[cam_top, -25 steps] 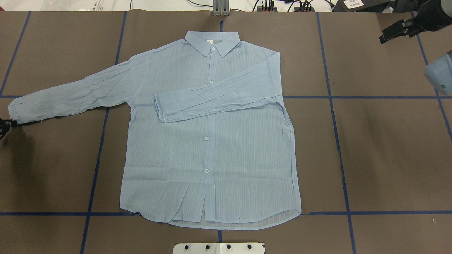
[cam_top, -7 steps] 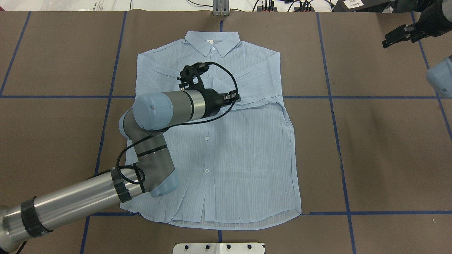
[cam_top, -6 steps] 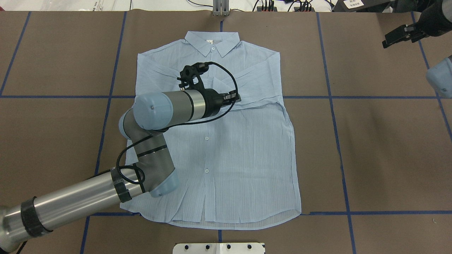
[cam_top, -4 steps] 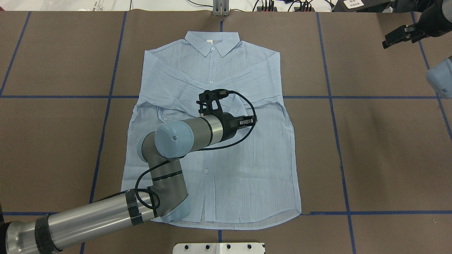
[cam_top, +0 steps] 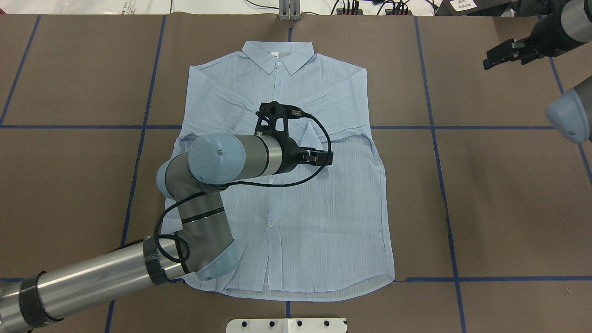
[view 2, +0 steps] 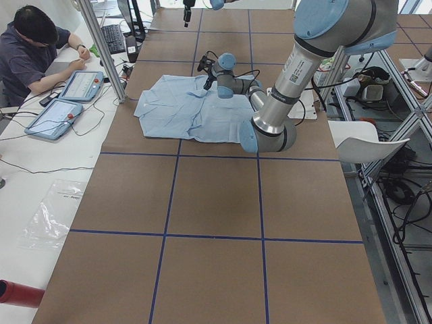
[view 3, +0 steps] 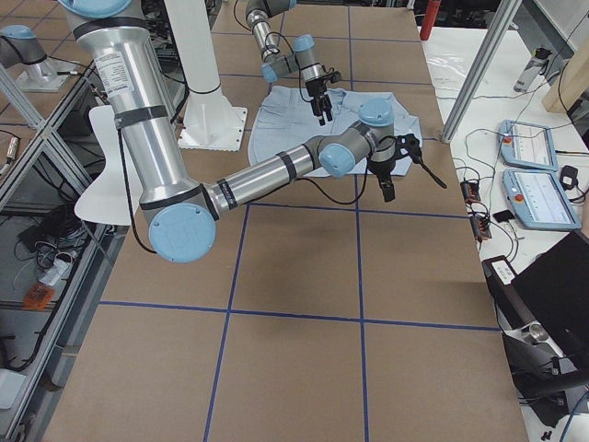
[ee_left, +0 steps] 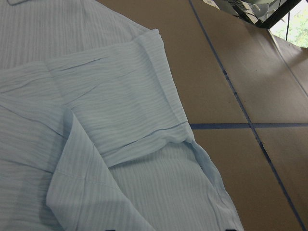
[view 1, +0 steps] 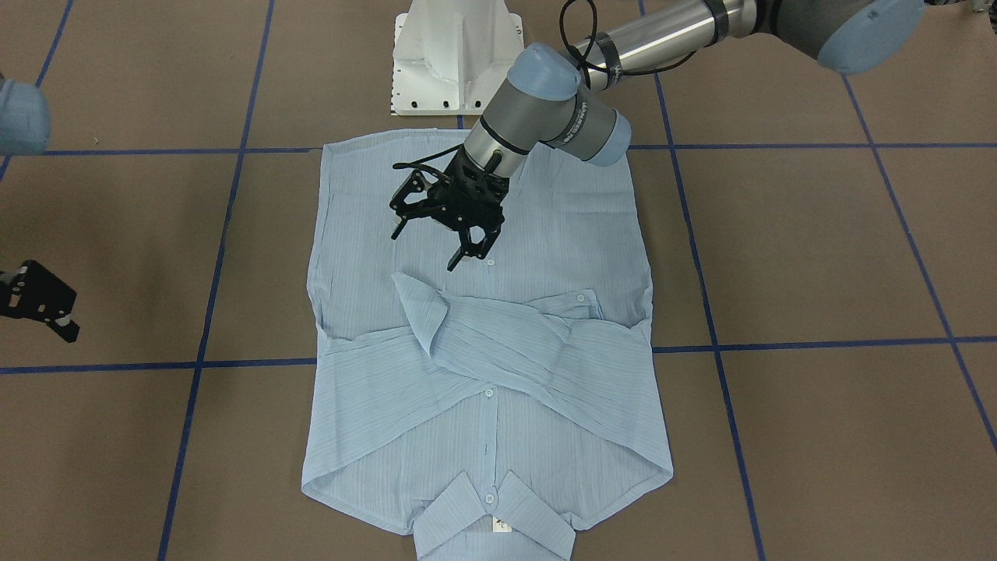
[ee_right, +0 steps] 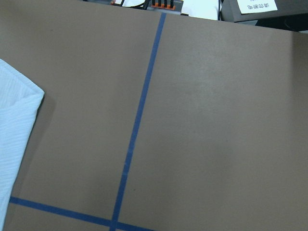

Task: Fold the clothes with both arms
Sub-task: 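Release the sleeve and move both grippers toward the shirt hem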

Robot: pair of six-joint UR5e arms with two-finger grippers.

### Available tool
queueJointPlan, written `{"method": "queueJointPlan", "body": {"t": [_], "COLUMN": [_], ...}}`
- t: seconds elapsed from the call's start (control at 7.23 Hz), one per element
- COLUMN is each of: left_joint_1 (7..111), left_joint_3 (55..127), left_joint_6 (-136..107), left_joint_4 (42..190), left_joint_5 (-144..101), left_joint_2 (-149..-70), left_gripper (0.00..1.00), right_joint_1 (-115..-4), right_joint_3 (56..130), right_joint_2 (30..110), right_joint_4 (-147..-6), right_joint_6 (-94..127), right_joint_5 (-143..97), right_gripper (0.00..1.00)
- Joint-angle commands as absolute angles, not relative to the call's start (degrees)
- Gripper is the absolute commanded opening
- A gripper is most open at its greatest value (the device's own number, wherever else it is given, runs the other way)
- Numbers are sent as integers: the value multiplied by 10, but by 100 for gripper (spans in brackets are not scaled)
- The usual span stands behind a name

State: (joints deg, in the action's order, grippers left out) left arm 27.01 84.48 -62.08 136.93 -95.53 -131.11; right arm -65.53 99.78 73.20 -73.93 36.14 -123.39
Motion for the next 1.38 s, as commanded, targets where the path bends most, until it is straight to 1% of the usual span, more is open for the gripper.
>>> {"method": "queueJointPlan", "body": {"t": [0.0,0.14,0.28,0.41,0.55,0.69,0.83,0.97,1.24], "left_joint_1": [309,345,363,363,364,356,331,277,174], "left_joint_3": [948,965,984,1033,1088,1136,1172,1187,1187], "left_joint_6": [-560,-556,-520,-515,-515,-522,-549,-604,-732], "left_joint_4": [1352,1347,1331,1298,1255,1245,1246,1245,1236], "left_joint_5": [-1009,-1046,-1048,-1046,-1043,-1041,-1000,-942,-874], "left_joint_2": [-1234,-1183,-1157,-1106,-1062,-1004,-945,-913,-888], "left_gripper": [100,100,100,100,100,100,100,100,100], "right_joint_1": [-544,-483,-441,-406,-356,-300,-248,-213,-189], "right_joint_3": [1090,1107,1124,1151,1205,1254,1284,1292,1293], "right_joint_2": [745,744,747,777,828,880,917,936,940], "right_joint_4": [-741,-741,-745,-744,-744,-743,-743,-743,-742], "right_joint_6": [526,587,638,688,719,763,804,833,838], "right_joint_5": [-1143,-1083,-1045,-1033,-987,-943,-905,-872,-849], "right_gripper": [100,100,100,100,100,100,100,100,100]}}
